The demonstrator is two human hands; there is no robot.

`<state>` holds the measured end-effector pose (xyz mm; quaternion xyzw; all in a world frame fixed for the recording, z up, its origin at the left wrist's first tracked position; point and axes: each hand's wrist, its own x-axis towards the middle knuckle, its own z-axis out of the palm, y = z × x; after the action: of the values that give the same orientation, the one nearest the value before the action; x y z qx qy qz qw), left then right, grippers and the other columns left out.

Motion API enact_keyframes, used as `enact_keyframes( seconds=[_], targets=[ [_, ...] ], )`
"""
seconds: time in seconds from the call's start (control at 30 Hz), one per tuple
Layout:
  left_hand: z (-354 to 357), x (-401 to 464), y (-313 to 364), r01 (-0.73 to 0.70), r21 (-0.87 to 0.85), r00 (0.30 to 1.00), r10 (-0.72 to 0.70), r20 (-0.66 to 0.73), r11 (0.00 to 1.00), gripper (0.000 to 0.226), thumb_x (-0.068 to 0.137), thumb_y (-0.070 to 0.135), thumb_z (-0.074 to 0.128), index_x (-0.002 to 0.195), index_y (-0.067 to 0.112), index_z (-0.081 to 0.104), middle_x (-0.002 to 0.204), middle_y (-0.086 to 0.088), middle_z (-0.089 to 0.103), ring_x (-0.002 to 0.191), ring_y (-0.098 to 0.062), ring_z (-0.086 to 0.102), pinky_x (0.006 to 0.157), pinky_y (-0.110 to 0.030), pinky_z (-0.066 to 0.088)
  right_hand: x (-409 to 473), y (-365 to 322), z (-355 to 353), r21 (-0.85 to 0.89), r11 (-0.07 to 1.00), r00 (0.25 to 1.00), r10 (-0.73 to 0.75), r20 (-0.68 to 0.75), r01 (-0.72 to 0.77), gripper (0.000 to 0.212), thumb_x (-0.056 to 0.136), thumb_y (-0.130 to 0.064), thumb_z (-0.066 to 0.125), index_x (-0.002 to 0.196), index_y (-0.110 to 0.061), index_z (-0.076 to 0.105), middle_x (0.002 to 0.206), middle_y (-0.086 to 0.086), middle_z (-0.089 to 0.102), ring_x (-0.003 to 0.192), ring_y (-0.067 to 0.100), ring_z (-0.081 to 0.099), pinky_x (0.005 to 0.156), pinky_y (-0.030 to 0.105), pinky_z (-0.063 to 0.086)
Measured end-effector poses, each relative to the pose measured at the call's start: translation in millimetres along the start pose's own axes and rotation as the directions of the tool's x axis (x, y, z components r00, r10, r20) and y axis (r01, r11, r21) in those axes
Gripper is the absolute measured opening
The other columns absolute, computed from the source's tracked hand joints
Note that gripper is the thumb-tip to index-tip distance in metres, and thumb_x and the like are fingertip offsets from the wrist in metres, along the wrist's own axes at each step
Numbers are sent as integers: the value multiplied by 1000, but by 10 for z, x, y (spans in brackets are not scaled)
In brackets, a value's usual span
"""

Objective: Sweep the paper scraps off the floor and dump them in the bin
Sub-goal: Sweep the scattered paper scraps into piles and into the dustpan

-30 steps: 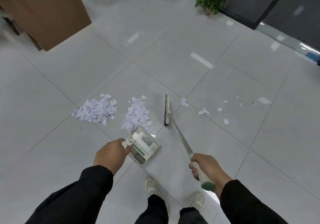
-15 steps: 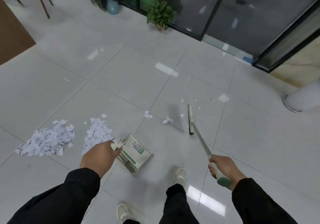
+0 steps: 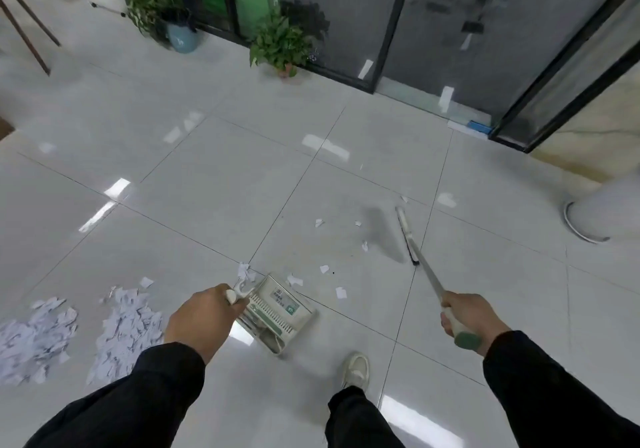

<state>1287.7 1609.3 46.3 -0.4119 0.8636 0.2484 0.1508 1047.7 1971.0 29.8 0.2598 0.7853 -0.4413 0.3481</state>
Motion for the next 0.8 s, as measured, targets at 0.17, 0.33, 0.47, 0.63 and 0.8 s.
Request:
enact_keyframes(
  seconds=[0.17,0.33,0.47,0.63,0.8],
  targets=[
    [98,403,851,78,-44,996,-80,-39,996,33,94,58,54,80,29,61,70,7,65,70,-12,62,63,-31,50,1141,-1046,-575,-48,998,999,-50,2,51,9,98,-5,52,99,3,56,78,17,53,54,24,48,42,25,44],
    [279,954,1537,173,-30,976,-176,-131,984,39,91,61,56,74,25,58,60,4,62,61,-13,61,57,-29,47,2530,-1860,-767,-157,987,999,43,-30,-47,19,104,-10,48,116,4,51,87,19,54,64,27,52,48,29,49],
    [276,1132,1796,175,-33,971,-178,-159,984,37,92,61,58,76,27,62,61,2,63,61,-13,61,55,-29,45,2998,-1976,-674,-367,930,999,33,27,-21,32,101,-12,57,123,11,52,84,20,56,62,27,53,55,34,47],
    [398,1243,1906,201,-31,964,-203,-170,979,42,92,61,56,74,23,59,58,2,61,59,-16,60,54,-29,46,2918,-1854,-365,-426,902,977,144,158,-64,19,97,2,57,114,4,49,87,18,53,61,25,53,44,26,47],
    [317,1002,1873,205,-61,960,-213,-183,977,40,94,58,57,72,24,58,59,2,61,60,-15,60,57,-31,48,2363,-1461,-15,-465,885,954,155,258,-19,27,98,-1,51,123,0,44,97,23,55,58,24,56,44,27,49]
  ],
)
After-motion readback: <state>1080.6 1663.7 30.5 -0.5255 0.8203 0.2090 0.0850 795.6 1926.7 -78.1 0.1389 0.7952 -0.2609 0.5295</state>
